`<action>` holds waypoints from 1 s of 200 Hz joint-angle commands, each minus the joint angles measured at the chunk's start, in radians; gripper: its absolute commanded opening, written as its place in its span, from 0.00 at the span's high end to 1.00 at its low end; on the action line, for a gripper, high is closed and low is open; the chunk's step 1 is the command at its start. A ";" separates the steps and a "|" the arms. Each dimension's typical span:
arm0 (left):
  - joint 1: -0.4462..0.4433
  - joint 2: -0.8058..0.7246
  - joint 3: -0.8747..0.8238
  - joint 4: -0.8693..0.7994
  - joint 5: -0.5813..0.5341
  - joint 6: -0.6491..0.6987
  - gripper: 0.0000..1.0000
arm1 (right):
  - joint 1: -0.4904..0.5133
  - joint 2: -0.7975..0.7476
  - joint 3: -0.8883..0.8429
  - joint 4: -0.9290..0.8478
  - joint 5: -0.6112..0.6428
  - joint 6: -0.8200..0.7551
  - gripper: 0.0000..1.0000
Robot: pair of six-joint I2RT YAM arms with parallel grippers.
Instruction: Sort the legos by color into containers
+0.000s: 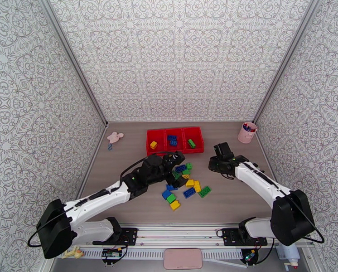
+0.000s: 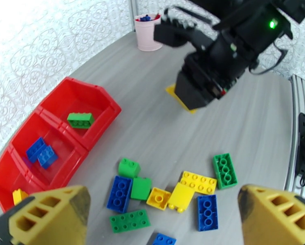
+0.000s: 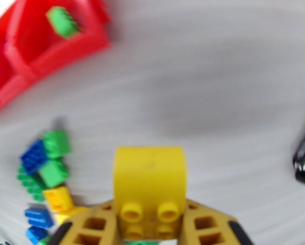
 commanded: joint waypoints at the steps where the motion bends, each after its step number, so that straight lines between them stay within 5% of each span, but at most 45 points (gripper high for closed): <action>1: -0.001 -0.048 -0.029 -0.034 -0.070 -0.034 0.00 | 0.050 0.050 0.086 0.041 0.026 -0.070 0.74; 88: 0.026 -0.182 -0.100 -0.102 -0.178 -0.100 0.00 | 0.210 0.328 0.404 0.117 -0.006 -0.160 0.74; 200: 0.091 -0.260 -0.147 -0.120 -0.238 -0.182 0.00 | 0.242 0.663 0.835 0.206 -0.122 -0.198 0.75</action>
